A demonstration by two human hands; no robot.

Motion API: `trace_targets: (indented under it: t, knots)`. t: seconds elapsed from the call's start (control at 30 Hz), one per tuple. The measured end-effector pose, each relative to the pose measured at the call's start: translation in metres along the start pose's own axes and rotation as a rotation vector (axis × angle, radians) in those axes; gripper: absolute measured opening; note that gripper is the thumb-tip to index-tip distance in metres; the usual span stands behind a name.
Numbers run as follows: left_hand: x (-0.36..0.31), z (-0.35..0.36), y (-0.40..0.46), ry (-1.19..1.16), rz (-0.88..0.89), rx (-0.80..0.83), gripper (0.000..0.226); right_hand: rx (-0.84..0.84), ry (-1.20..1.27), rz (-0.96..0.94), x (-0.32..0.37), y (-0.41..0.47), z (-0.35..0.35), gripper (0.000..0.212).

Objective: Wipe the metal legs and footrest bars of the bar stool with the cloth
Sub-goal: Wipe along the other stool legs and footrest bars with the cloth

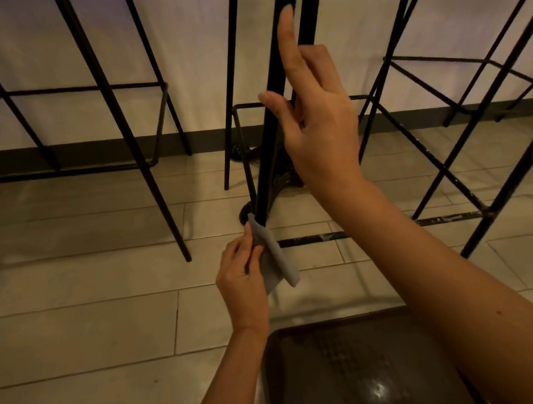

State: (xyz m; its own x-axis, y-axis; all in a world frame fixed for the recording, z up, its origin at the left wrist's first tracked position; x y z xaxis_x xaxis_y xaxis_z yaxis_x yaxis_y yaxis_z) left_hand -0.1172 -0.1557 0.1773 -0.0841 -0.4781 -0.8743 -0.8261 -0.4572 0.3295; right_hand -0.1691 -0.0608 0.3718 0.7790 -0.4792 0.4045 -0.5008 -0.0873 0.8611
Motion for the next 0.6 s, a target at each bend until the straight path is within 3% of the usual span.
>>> trace_targets:
  t: [0.6]
  knots:
    - [0.004,0.003,-0.004,0.001,0.028,-0.056,0.033,0.009,-0.027,0.01,-0.004,-0.016,0.004,0.061]
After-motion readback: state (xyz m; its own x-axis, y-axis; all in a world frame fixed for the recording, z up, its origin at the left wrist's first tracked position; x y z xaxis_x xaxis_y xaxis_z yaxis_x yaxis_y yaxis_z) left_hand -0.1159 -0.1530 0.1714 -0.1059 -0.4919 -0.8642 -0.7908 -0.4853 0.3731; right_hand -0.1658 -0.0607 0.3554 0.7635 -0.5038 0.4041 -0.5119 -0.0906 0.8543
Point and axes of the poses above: each hand's wrist, its own y-axis towards the middle knuckle, its own z-axis out of the palm, x = y × z, the point moved 3 cm from there along y, towards the middle knuckle, and after that the axes turned 14 degrees about y, right-handed, at the moved point
